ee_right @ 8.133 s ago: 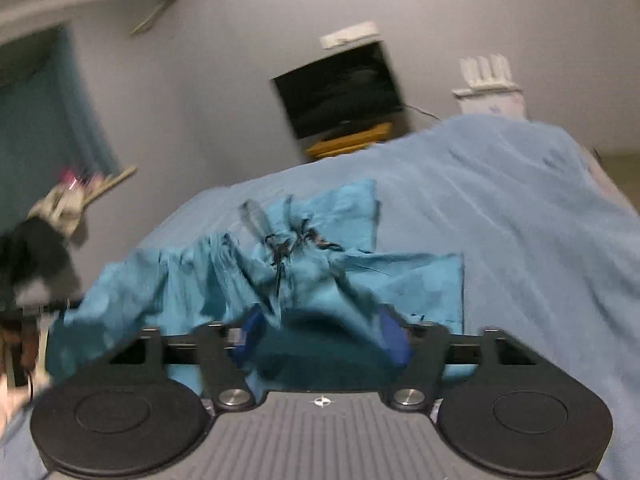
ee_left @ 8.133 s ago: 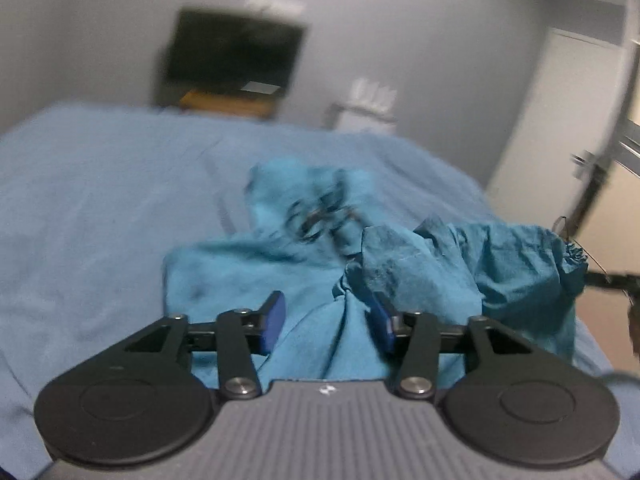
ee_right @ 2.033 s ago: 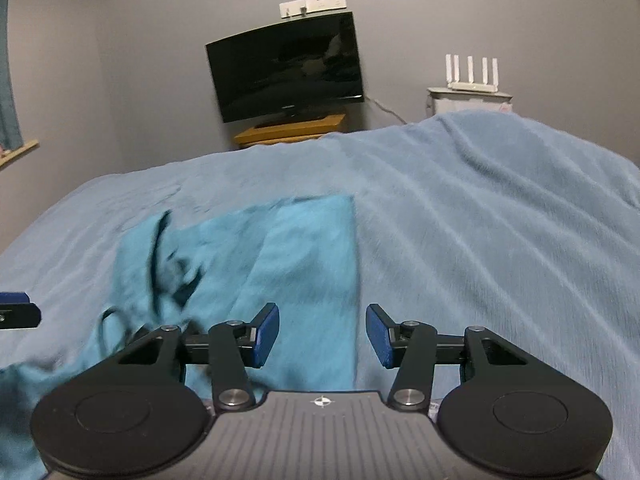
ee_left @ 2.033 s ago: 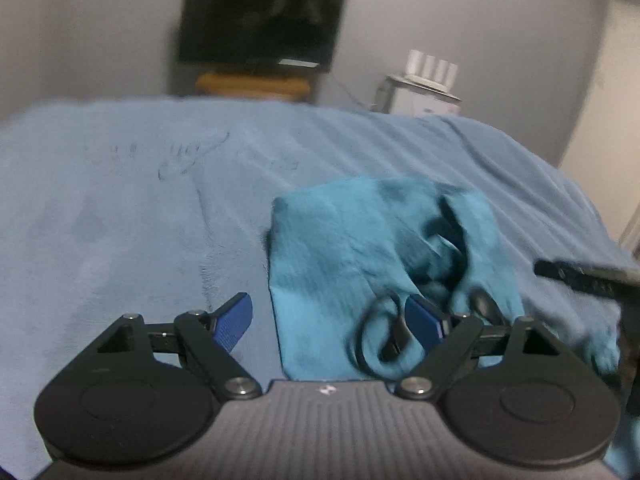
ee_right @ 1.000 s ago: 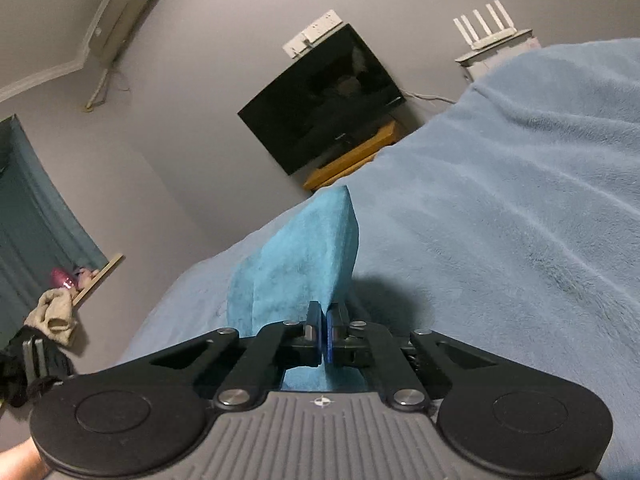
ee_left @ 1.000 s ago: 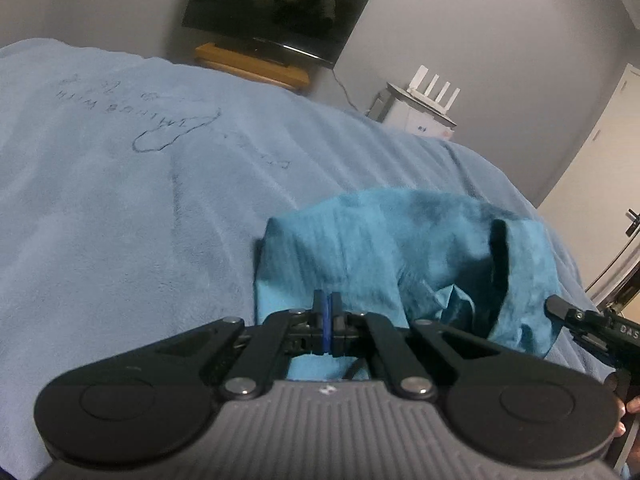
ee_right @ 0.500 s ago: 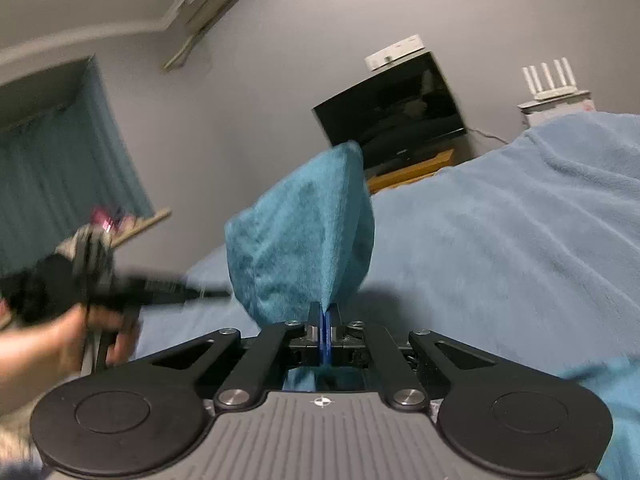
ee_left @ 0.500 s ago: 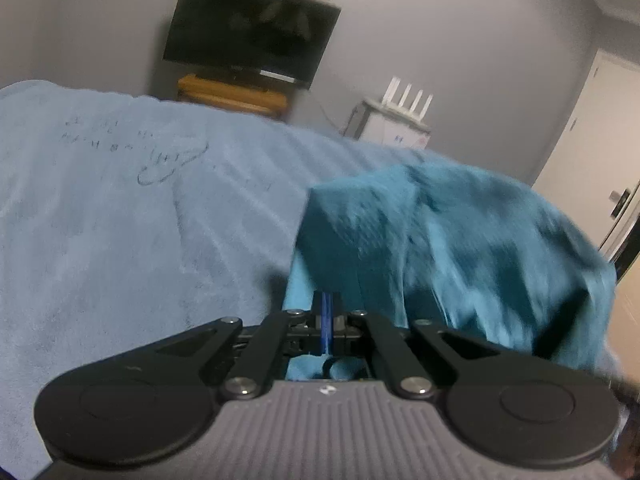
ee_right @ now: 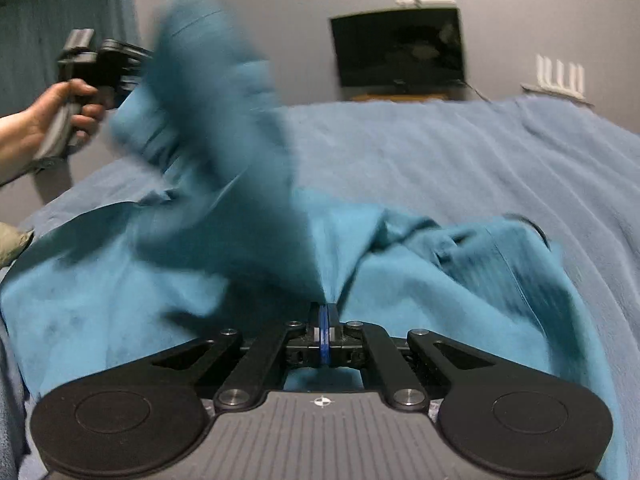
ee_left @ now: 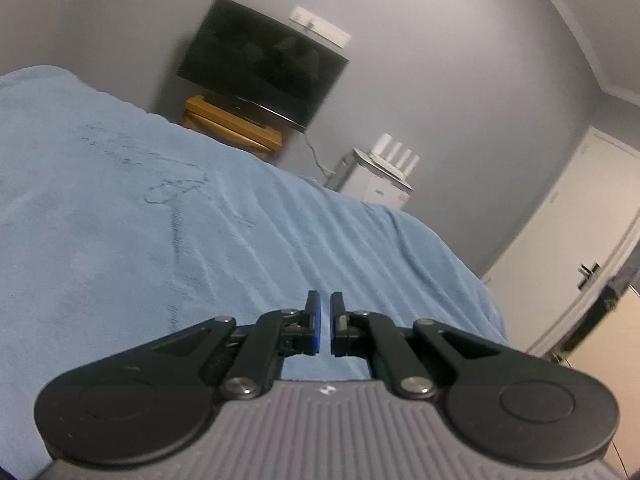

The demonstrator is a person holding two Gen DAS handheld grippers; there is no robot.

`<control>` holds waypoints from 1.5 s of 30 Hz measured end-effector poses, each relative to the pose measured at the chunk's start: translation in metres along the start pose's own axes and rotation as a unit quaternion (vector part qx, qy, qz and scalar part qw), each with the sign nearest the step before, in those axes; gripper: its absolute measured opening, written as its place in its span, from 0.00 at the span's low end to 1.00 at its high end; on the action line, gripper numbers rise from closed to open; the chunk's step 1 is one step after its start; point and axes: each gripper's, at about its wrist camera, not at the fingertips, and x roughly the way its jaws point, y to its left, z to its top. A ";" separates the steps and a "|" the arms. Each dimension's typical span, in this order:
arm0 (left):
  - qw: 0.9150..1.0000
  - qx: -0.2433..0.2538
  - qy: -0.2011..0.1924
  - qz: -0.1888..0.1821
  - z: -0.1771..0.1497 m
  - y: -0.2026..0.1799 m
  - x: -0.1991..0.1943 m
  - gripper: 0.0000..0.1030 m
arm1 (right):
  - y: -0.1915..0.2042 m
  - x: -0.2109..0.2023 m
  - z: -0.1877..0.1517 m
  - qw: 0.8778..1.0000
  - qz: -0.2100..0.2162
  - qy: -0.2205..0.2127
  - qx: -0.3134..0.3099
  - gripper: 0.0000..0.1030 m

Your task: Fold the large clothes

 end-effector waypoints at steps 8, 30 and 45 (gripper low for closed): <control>0.994 0.078 0.072 0.010 -0.057 -0.040 -0.046 0.00 | -0.014 -0.044 -0.014 0.986 0.002 -0.026 0.166 0.54; 0.987 -0.015 0.152 0.037 -0.182 -0.019 -0.104 0.00 | 0.040 -0.062 -0.009 0.974 -0.024 -0.066 0.215 0.08; 0.987 0.093 0.056 0.118 -0.207 -0.042 -0.150 0.38 | 0.085 -0.071 -0.015 0.986 -0.098 -0.081 0.110 0.54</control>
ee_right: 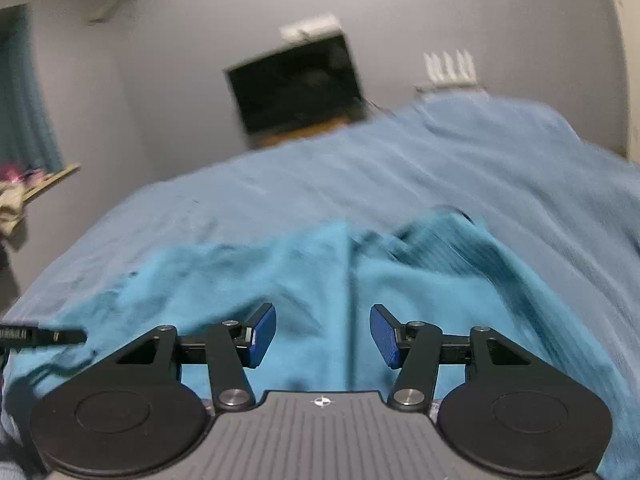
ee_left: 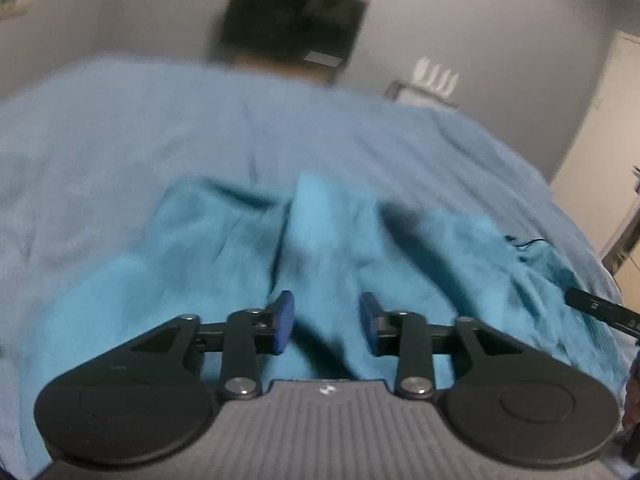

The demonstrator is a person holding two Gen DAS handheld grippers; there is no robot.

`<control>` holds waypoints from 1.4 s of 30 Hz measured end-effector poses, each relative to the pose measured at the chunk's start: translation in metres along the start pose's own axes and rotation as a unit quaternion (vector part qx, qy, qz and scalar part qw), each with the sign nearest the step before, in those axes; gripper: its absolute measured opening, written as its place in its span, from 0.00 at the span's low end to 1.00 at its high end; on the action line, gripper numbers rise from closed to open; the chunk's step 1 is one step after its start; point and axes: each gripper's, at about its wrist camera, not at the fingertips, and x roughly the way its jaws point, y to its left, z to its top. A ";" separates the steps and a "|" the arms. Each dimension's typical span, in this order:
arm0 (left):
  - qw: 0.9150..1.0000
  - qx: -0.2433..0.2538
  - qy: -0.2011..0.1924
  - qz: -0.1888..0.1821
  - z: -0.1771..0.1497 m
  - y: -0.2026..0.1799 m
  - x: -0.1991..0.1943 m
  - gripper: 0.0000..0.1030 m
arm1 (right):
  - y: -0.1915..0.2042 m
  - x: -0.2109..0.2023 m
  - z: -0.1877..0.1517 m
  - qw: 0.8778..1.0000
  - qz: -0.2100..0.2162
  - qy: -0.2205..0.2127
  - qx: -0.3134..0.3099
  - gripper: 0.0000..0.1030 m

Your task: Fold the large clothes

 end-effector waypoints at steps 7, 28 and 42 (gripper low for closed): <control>0.988 0.142 0.043 -0.031 -0.024 -0.053 0.038 0.43 | 0.066 0.026 -0.017 0.983 0.022 0.052 -0.177 0.51; 0.984 0.149 0.095 -0.007 -0.031 -0.051 0.040 0.48 | 0.055 0.025 -0.006 0.980 0.052 0.110 -0.158 0.66; 0.964 0.196 0.180 -0.026 -0.066 -0.072 0.028 0.51 | 0.072 0.033 -0.048 0.898 0.023 0.298 -0.322 0.64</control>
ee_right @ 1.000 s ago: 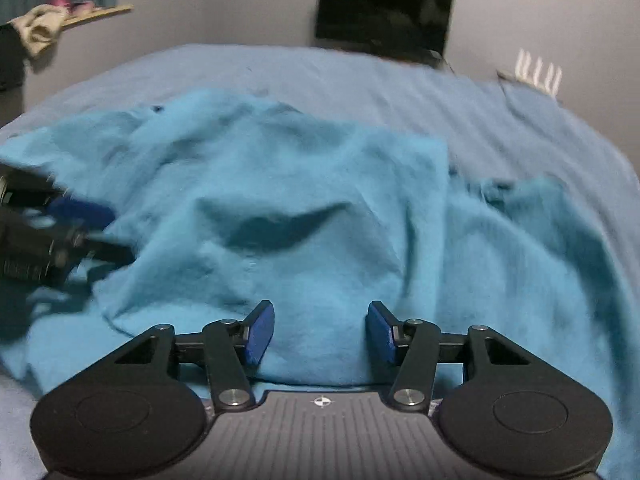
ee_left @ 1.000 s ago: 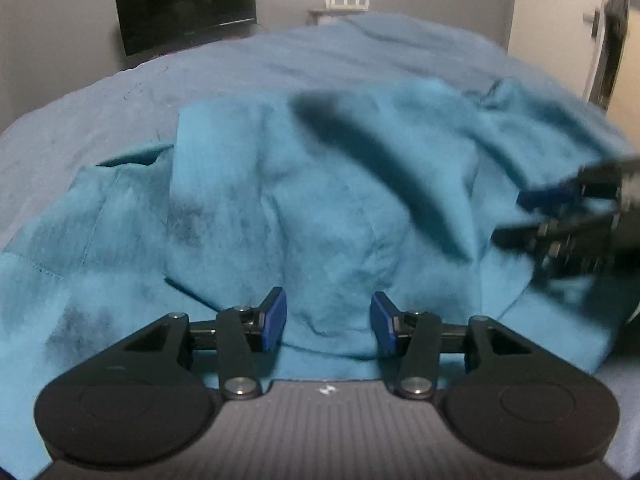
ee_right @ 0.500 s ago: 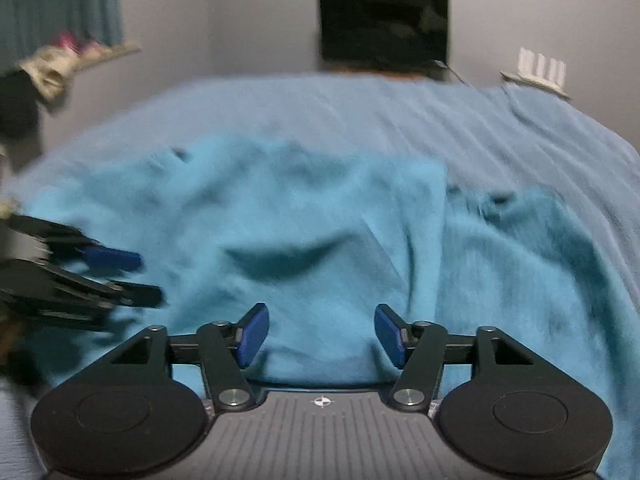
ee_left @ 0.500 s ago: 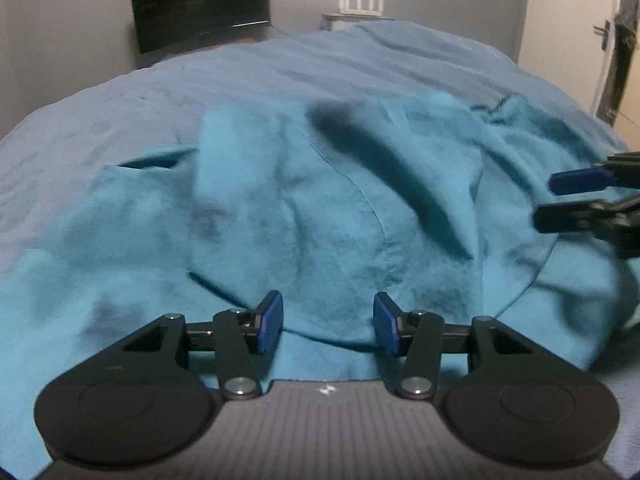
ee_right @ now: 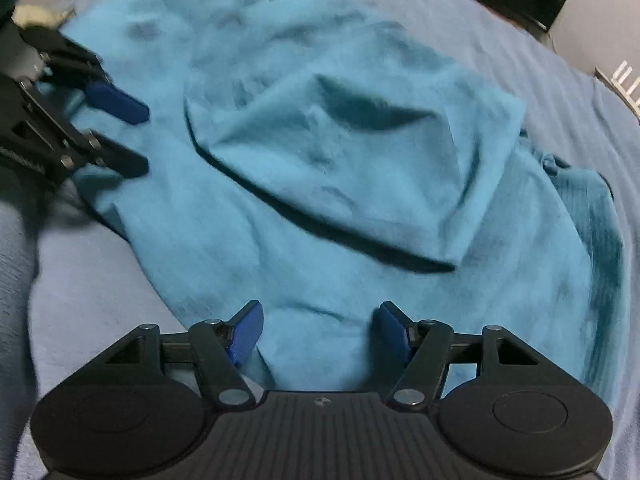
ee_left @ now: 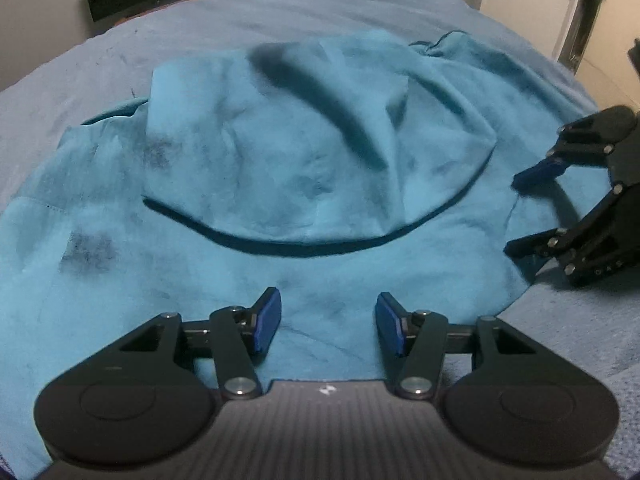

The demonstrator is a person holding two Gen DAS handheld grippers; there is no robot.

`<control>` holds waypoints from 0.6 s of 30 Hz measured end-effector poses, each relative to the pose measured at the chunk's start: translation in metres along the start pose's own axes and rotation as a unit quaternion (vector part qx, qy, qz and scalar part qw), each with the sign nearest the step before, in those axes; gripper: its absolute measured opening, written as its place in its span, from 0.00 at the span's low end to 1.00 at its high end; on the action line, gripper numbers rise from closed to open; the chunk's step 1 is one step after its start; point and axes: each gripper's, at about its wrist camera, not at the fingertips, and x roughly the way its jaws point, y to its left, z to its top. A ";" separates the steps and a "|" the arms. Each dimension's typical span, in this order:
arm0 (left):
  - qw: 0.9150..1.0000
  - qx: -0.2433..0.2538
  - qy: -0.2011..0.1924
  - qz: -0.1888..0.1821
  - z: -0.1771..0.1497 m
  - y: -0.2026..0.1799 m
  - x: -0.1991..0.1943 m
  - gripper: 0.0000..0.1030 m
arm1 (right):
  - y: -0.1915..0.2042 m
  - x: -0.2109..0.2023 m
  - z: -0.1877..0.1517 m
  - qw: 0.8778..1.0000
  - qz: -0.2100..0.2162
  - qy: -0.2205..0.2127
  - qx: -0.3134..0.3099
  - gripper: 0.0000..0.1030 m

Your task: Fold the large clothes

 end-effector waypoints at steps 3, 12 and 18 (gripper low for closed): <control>0.999 0.026 0.008 0.019 -0.003 -0.008 0.003 0.51 | 0.003 0.000 0.000 1.000 -0.026 0.007 -0.007 0.72; 0.999 0.023 0.003 0.022 -0.005 -0.007 0.003 0.52 | -0.075 -0.069 -0.026 0.959 0.025 -0.119 0.257 0.75; 0.999 0.025 0.006 0.025 -0.004 -0.009 0.004 0.54 | -0.148 -0.113 -0.117 0.839 -0.023 -0.121 0.530 0.84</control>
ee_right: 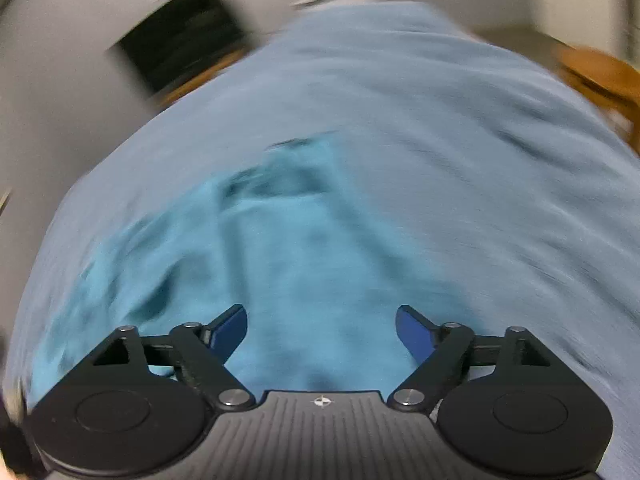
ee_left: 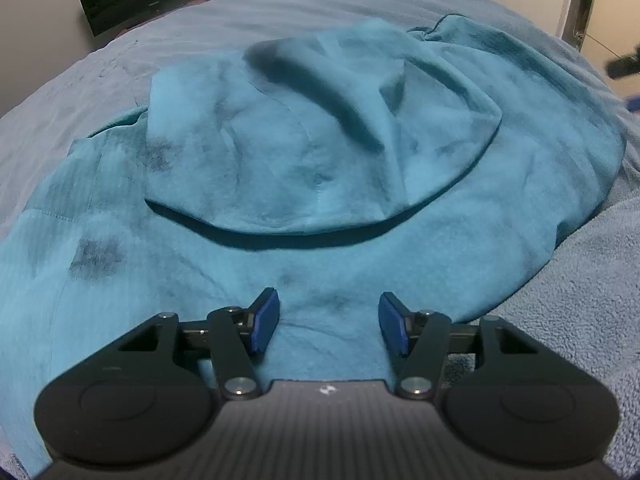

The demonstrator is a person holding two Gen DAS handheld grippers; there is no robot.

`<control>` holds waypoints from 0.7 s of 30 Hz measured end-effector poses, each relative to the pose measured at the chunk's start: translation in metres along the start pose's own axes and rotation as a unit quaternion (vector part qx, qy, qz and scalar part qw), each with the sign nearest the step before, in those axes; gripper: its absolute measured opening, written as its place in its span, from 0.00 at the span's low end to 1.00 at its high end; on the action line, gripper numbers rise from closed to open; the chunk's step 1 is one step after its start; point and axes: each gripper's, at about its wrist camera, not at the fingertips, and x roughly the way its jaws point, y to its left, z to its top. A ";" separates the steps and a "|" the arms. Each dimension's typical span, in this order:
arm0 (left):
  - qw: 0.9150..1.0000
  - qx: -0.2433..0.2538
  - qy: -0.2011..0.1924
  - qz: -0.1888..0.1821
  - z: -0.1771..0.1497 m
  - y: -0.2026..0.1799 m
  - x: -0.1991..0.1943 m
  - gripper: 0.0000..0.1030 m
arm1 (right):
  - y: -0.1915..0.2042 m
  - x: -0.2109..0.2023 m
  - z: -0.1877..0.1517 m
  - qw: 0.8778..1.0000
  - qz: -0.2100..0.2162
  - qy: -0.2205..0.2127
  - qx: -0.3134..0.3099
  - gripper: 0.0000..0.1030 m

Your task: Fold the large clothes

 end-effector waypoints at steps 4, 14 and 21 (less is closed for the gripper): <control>1.000 -0.003 -0.002 -0.002 0.000 -0.001 0.000 0.54 | -0.042 0.001 -0.004 0.994 -0.017 0.052 0.090 0.87; 1.000 -0.003 -0.003 -0.003 -0.001 0.001 -0.002 0.54 | -0.035 0.044 -0.019 0.983 -0.027 0.126 0.131 0.77; 1.000 -0.007 -0.003 -0.006 -0.001 0.001 -0.003 0.54 | -0.048 0.070 -0.030 0.967 -0.038 0.152 0.204 0.76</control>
